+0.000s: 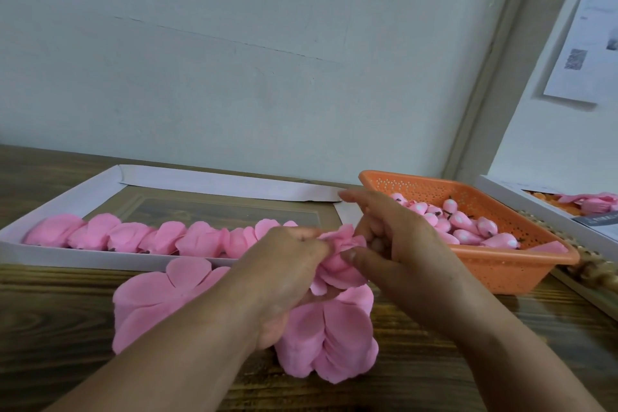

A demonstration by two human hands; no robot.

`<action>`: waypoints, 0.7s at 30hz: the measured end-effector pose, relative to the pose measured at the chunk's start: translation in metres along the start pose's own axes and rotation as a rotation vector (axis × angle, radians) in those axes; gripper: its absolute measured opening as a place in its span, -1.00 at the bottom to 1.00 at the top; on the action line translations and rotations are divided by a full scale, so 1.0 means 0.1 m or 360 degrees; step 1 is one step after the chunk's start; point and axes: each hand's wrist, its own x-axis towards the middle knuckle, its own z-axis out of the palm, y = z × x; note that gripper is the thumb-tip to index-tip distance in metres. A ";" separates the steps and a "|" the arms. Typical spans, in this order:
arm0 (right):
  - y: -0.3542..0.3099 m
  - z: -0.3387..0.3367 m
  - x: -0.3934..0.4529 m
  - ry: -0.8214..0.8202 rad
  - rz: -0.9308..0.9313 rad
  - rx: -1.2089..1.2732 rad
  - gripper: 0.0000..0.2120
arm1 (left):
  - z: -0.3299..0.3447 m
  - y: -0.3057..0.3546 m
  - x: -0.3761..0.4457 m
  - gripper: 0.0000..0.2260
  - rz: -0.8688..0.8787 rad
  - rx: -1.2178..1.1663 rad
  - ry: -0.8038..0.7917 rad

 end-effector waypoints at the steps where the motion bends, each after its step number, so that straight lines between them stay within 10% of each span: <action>1: 0.00 0.00 0.00 -0.0026 0.0026 0.0016 -0.61 | 0.00 0.01 -0.01 -0.82 0.0008 0.0035 -0.0018; 5: 0.03 -0.01 0.01 0.0041 0.0091 0.0105 -0.92 | -0.01 0.03 -0.01 -0.81 0.0012 -0.0007 -0.0121; 14: 0.11 0.01 0.06 0.0461 0.0219 0.0238 -0.83 | 0.02 -0.03 0.03 -0.77 -0.0012 -0.0418 -0.0138; 21: 0.10 0.01 0.05 0.0252 0.0155 0.0054 -0.90 | 0.02 -0.06 0.08 -0.81 -0.0107 -0.0394 0.0134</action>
